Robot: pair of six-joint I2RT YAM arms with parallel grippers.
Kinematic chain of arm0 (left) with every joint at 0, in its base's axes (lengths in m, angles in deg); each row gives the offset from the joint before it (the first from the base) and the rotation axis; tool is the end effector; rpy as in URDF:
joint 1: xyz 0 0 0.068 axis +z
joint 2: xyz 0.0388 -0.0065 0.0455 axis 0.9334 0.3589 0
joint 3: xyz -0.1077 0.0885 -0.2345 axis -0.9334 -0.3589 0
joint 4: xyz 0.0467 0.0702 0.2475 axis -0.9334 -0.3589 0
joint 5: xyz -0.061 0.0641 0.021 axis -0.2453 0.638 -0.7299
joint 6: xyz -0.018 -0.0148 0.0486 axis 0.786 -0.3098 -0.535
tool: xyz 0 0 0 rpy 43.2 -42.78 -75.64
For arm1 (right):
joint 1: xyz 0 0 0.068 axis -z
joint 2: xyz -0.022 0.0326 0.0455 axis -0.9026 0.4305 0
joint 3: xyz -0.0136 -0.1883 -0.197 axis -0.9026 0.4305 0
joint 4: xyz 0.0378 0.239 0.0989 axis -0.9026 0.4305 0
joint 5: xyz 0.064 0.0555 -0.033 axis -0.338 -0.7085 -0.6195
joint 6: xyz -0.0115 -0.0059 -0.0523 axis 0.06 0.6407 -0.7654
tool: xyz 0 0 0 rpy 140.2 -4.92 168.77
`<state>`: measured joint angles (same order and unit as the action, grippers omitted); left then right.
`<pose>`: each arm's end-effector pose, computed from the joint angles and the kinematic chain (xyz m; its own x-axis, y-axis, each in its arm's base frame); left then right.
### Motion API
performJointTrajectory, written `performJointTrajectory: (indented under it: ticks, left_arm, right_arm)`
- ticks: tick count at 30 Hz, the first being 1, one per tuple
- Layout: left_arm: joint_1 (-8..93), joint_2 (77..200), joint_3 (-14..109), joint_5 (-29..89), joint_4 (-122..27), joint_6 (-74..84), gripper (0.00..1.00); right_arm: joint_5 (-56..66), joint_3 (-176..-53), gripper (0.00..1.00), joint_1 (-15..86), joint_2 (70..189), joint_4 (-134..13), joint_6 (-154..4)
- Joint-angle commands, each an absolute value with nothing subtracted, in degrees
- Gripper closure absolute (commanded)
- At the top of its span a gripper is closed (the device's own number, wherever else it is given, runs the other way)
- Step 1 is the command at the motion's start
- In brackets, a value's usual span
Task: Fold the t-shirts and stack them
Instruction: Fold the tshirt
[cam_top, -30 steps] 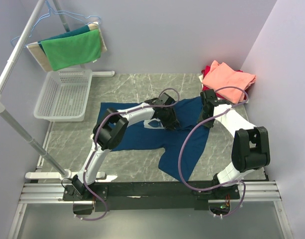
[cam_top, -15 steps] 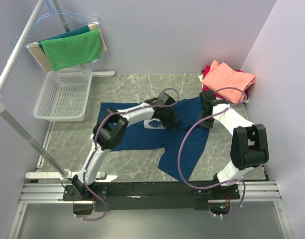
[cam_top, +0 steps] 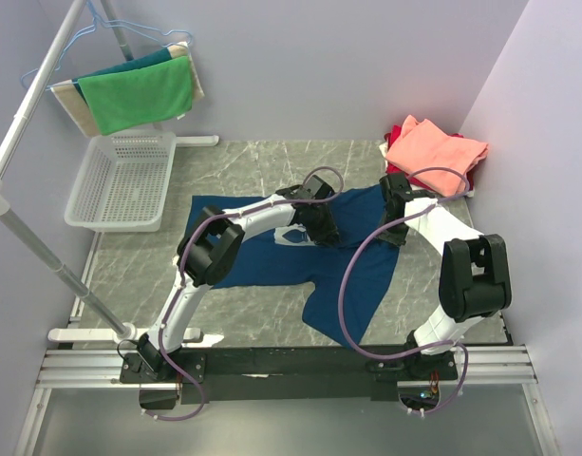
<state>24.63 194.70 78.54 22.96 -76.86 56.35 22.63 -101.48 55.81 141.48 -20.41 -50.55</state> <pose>0.3515 -0.3568 0.1543 -0.9659 -0.2522 -0.0589 -0.1684 0.7844 -0.5969 0.3084 0.0410 0.2005 -0.8485 0.3900 -0.3578 0.4073 0.9128 0.0291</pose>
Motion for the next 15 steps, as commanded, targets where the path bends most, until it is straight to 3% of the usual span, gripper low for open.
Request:
performJointTrajectory:
  ticks: [1,6,11,13,15]
  left_arm:
    - [24.58,190.71,81.34,22.76,-76.65,55.44,0.65]
    - [24.67,190.09,81.52,22.32,-76.38,55.27,0.67]
    - [24.84,190.09,81.87,21.79,-76.47,55.18,0.87]
    - [24.84,190.53,82.22,21.88,-77.17,55.01,0.99]
    - [24.84,190.53,82.31,22.06,-77.61,54.74,0.99]
  right_arm:
    - [23.53,-102.64,0.67,56.24,142.12,-21.24,-50.68]
    - [23.53,-102.64,0.67,56.24,142.3,-21.24,-50.59]
    - [23.62,-102.81,0.67,56.32,142.56,-21.15,-50.42]
    - [23.62,-102.99,0.67,56.24,142.73,-21.15,-50.33]
    - [23.53,-103.08,0.68,56.24,142.65,-20.97,-50.33]
